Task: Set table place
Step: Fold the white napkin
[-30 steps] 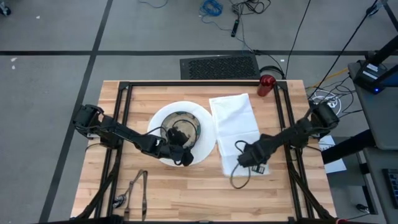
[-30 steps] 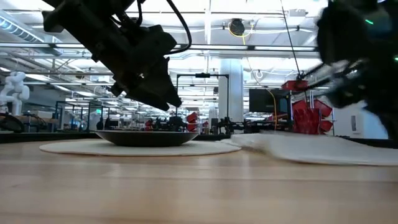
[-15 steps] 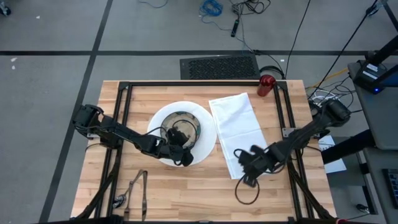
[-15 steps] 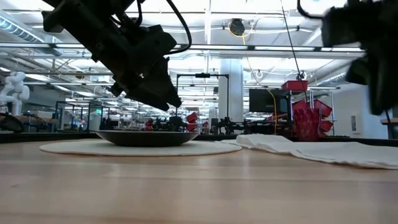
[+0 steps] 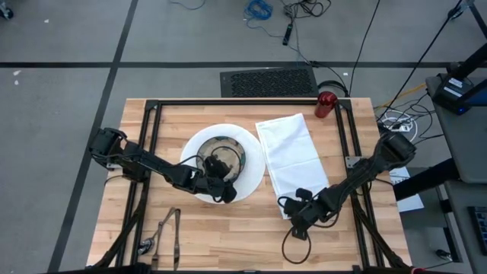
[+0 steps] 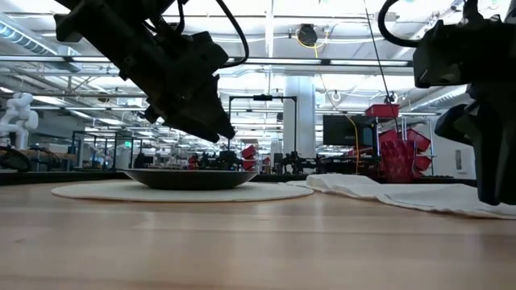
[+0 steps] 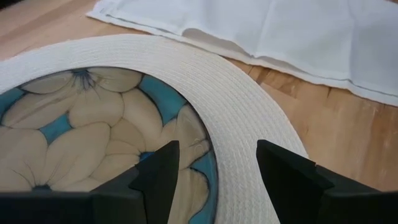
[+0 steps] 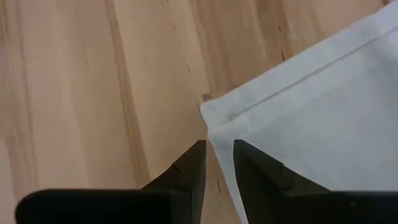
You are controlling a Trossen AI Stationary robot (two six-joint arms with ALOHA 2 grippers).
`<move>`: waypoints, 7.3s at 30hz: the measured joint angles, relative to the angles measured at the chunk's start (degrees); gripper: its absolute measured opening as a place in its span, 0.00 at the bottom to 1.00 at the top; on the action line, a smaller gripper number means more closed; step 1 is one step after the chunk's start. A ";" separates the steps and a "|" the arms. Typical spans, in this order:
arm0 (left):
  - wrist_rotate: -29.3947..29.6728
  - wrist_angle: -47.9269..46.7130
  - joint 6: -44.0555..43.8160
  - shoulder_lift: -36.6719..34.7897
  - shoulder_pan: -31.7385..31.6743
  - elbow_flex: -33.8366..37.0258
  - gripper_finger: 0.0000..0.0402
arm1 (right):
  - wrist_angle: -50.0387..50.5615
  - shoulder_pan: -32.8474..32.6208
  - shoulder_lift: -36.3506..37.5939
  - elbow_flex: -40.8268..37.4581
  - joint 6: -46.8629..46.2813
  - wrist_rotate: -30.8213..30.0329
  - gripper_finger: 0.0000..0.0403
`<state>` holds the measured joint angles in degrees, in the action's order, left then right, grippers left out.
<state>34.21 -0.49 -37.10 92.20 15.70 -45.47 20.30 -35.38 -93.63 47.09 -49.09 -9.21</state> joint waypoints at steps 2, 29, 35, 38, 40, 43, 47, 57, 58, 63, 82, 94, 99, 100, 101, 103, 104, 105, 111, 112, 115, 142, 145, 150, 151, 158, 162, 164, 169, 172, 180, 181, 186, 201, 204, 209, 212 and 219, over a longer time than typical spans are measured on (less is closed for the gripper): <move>0.43 0.00 0.04 0.00 0.00 0.00 0.50 | -1.24 0.00 -0.47 0.00 1.46 -0.05 0.17; 0.79 0.02 0.04 0.00 0.00 0.00 0.50 | 1.05 0.59 -1.82 1.18 4.82 -1.36 0.00; 0.79 0.04 0.02 0.00 0.00 0.00 0.50 | 10.54 1.02 0.75 6.77 6.34 -1.68 0.00; 0.79 0.04 0.00 0.00 0.00 0.00 0.50 | 14.25 1.33 1.18 9.71 7.64 -2.68 0.00; 0.77 0.06 0.02 0.00 0.00 0.00 0.50 | 16.31 1.52 1.34 11.98 8.57 -3.70 0.00; 0.77 0.04 0.02 0.00 0.00 0.00 0.50 | 17.99 1.62 1.34 15.23 10.49 -5.89 0.00; 0.77 0.06 0.02 0.00 0.00 0.00 0.50 | 15.49 2.01 1.40 16.29 13.16 -6.42 0.00; 0.77 0.02 0.02 0.00 0.02 0.00 0.50 | 8.60 4.83 -4.68 16.25 16.52 -8.00 0.00; 0.77 0.02 0.02 0.00 0.07 0.00 0.50 | 7.81 4.99 -5.75 16.25 16.74 -6.62 0.00; 0.75 0.00 0.02 0.00 0.04 0.00 0.50 | 6.49 4.97 -10.33 16.26 16.56 -0.74 0.00; 0.75 0.00 0.02 0.00 0.04 0.00 0.50 | 4.04 5.01 -11.80 16.24 16.14 0.28 0.09; -1.06 0.07 0.00 0.00 0.07 0.00 0.50 | 11.18 5.27 -4.30 16.24 13.67 1.68 0.24; -3.13 0.43 0.28 0.00 0.07 0.00 0.50 | 23.86 3.30 2.62 16.27 8.65 -0.32 0.22; -4.11 0.73 0.81 0.05 0.04 0.00 0.50 | 26.87 2.63 3.46 16.28 6.92 -1.19 0.21; -4.94 1.85 1.76 0.40 0.06 0.00 0.50 | 29.95 1.97 4.01 16.28 4.99 -1.51 0.20; -6.65 4.85 3.50 1.24 0.20 0.00 0.50 | 34.85 0.58 4.33 16.28 0.59 -1.51 0.18; -7.79 6.81 4.46 1.88 0.22 0.00 0.50 | 36.91 -0.17 4.29 16.18 -1.53 -1.39 0.17; -8.90 9.60 5.12 2.65 0.22 0.00 0.50 | 37.68 -0.98 4.29 15.72 -3.42 -1.39 0.15; -18.72 25.72 5.98 9.63 -0.99 -1.28 0.50 | 37.40 -5.70 4.29 9.33 -12.12 4.23 0.03; -19.70 25.90 5.96 10.81 -1.26 -2.39 0.50 | 37.50 -6.37 4.29 8.29 -13.74 5.92 0.01; -20.44 24.87 6.17 14.60 -2.06 -7.76 0.50 | 37.23 -8.35 4.29 6.68 -18.28 8.20 0.01; -23.74 -0.16 13.97 20.46 -10.15 -26.50 0.50 | 27.67 -12.52 12.68 1.08 -21.85 6.19 0.00; -18.42 -4.98 15.53 16.65 -11.03 -26.71 0.50 | 30.27 -10.38 13.77 1.06 -17.68 -3.18 0.00; -4.43 -19.33 16.50 9.67 -10.80 -26.39 0.50 | 29.96 -1.22 14.32 1.07 -8.05 -5.84 0.00; -2.90 -21.46 16.36 8.65 -10.60 -26.38 0.50 | 29.52 1.00 14.34 1.07 -5.47 -6.05 0.00; 2.09 -36.59 11.52 5.46 -8.85 -26.38 0.50 | 20.66 17.89 14.34 1.07 15.29 -11.69 0.00; 1.94 -46.71 10.20 5.46 -7.29 -26.36 0.50 | 8.99 26.85 14.35 1.09 28.48 -10.84 0.00; 1.70 -51.18 8.61 5.78 -6.26 -26.36 0.50 | 3.72 31.10 14.36 1.10 35.19 -9.78 0.00; 1.67 -55.13 4.77 6.03 -3.05 -26.36 0.50 | -5.50 42.37 13.55 1.18 45.81 -3.41 0.08; 1.67 -54.93 4.41 6.03 -1.16 -26.36 0.50 | -7.52 48.44 11.05 1.79 47.13 0.67 0.17; 3.44 -53.23 3.79 6.01 2.04 -26.36 0.50 | -7.67 57.04 -0.56 9.26 54.45 2.16 0.27; 3.60 -53.22 3.15 6.01 2.27 -26.36 0.50 | -7.65 57.73 -2.25 10.47 55.44 2.46 0.28; 3.84 -53.01 2.75 6.01 3.78 -24.88 0.50 | -7.24 61.55 -10.37 16.18 57.25 6.88 0.28; 3.83 -48.56 -9.08 6.01 6.93 -12.82 0.50 | -1.98 64.35 -19.05 20.76 59.03 12.27 0.27; 3.79 -47.35 -9.10 6.01 6.94 -11.65 0.50 | -2.52 64.35 -19.30 20.81 59.25 12.28 0.24; 3.98 -47.23 -9.07 6.01 6.95 -11.32 0.50 | -2.70 64.30 -18.75 20.64 59.25 12.14 0.17; 4.88 -47.26 -9.07 6.01 6.95 -11.32 0.50 | -2.39 64.28 -18.20 20.54 59.25 11.88 0.11; 5.69 -46.46 -9.02 6.01 6.95 -11.32 0.50 | -2.11 64.28 -17.55 20.50 59.51 11.72 0.04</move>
<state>39.90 -46.95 -46.11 98.21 22.65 -56.80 18.19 28.91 -111.18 67.59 10.42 2.50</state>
